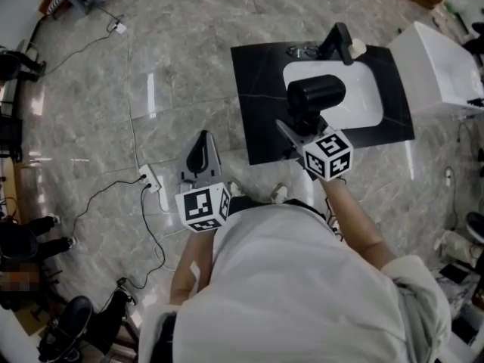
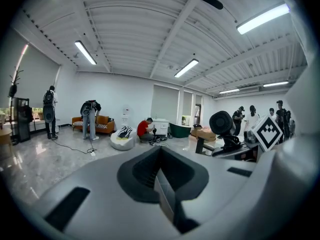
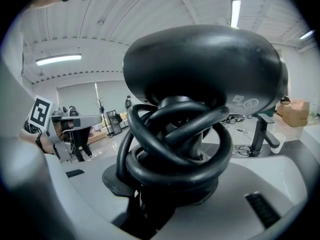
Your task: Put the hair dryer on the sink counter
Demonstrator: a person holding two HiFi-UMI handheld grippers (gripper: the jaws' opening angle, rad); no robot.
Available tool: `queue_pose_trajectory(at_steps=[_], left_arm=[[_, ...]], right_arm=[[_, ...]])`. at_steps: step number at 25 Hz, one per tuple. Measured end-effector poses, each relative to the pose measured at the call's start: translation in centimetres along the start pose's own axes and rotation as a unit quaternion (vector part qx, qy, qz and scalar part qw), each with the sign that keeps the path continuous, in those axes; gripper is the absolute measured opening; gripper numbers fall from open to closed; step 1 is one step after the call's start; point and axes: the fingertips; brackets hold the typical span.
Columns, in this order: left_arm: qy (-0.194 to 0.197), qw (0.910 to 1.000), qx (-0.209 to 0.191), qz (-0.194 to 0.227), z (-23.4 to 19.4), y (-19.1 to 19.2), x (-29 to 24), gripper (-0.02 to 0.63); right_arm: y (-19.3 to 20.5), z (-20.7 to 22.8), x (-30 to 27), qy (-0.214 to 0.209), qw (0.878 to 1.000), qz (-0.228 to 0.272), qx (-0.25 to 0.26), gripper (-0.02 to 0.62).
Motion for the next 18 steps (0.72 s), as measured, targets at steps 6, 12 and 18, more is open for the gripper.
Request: queue_pose_trajectory(at_steps=[6,12,18], left_arm=[[-0.001,1.0,0.001,-0.002,-0.2,0.1,-0.1,0.002],[-0.003,1.0,0.001,-0.003,-0.5,0.1,-0.1,0.002],[-0.004,1.0,0.002,-0.004,-0.6,0.1,-0.3,0.002]], right_arm=[[1.2,0.4,-2.0,-0.006,1.0,-0.025,-0.007,0.178],[2.5,0.8,-3.5,-0.005,0.999,-0.047,-0.011,0.178],[4.3,1.7,-5.2,-0.009,0.997,-0.079,-0.022,0.178]])
Point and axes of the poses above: the fingertips, and each gripper's own axes: x backward along the fingers, z to its right, y out of its underside, and after that the axes turned 9 degrees about -z, right-handed
